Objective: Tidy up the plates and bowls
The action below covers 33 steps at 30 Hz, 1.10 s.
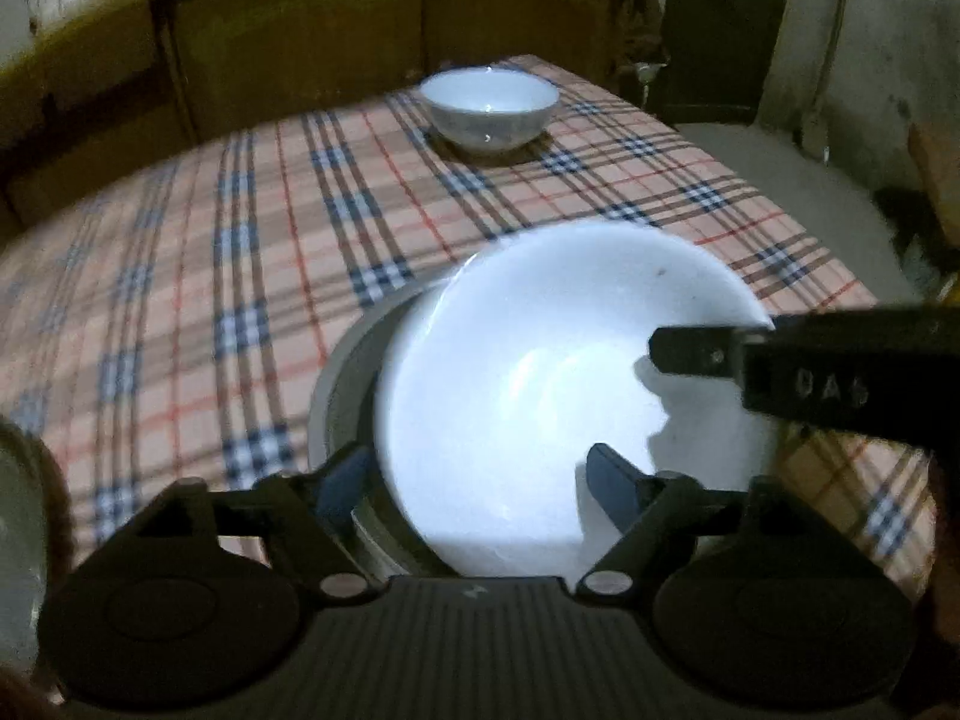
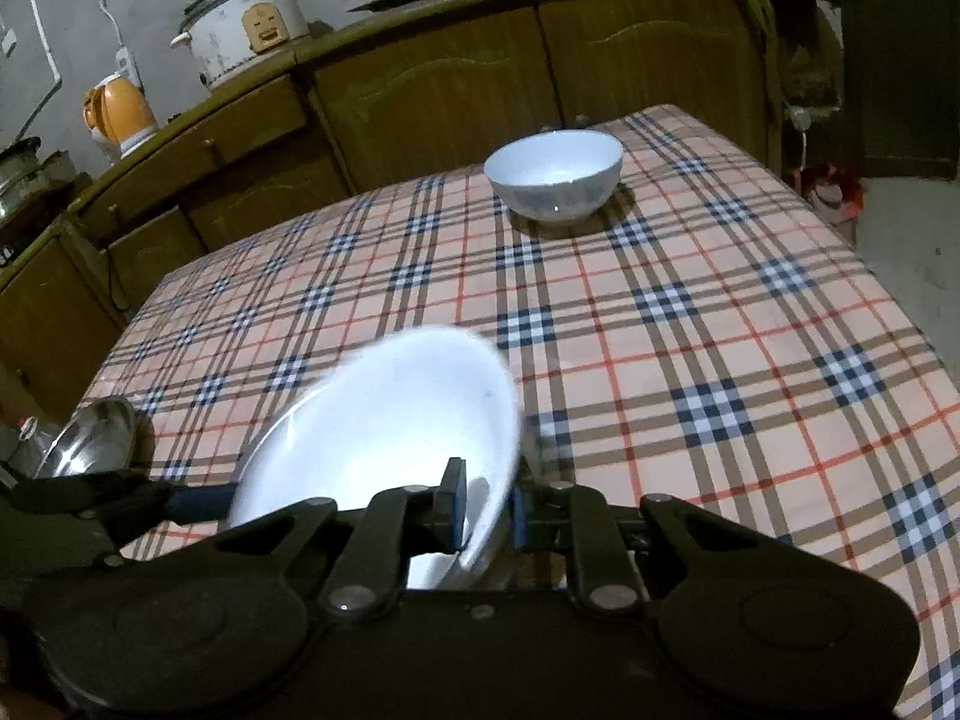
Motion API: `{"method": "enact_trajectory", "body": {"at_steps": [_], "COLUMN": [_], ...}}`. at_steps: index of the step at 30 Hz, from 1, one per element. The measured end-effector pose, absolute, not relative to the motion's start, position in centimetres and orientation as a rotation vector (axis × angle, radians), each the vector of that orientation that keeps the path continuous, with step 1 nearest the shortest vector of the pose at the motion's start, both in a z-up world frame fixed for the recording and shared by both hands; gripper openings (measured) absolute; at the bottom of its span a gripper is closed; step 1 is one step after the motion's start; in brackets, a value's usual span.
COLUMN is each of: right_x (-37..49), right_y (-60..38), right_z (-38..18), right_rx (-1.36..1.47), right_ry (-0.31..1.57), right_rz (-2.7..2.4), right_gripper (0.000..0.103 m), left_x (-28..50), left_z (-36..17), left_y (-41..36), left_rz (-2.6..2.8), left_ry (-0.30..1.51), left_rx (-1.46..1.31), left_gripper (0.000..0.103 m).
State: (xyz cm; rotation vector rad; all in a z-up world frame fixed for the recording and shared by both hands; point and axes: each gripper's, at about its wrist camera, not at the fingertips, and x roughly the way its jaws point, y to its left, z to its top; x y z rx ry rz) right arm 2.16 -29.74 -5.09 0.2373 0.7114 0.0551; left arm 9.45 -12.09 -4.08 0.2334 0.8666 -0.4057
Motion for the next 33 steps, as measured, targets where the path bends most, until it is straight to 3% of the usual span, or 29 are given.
{"method": "enact_trajectory", "body": {"at_steps": [10,12,13,15,16,24,33], "right_x": [2.1,2.1,2.1,1.9,1.7,1.2,2.1], "right_y": [-28.6,-28.1,-27.8,-27.3,-27.3,-29.5,-29.1], "right_z": [-5.1,-5.0,-4.9,-4.6,-4.4,-3.5,-5.9], "right_rx": [0.148,0.111,0.084,0.024,-0.003,0.071,0.079], "right_ry": [0.73,0.737,0.738,0.719,0.706,0.625,0.746], "right_rz": [0.054,0.057,0.046,0.008,-0.011,-0.13,-0.065], "right_gripper": [0.02,0.027,0.044,0.06,0.062,0.062,0.062], "left_x": [10.2,10.6,10.6,10.7,10.6,10.6,10.7], "left_z": [-2.9,-2.7,-2.7,-2.6,-2.6,-2.2,-2.1], "left_y": [-9.6,-9.4,-9.3,-9.1,-9.1,-8.6,-8.5], "left_rz": [-0.3,-0.278,-0.273,-0.269,-0.268,-0.261,-0.259], "left_ry": [0.832,0.832,0.832,0.831,0.83,0.823,0.826], "left_rx": [0.108,0.094,0.091,0.086,0.083,0.057,0.04], "left_gripper": [0.091,0.091,0.091,0.091,0.091,0.092,0.093]}}
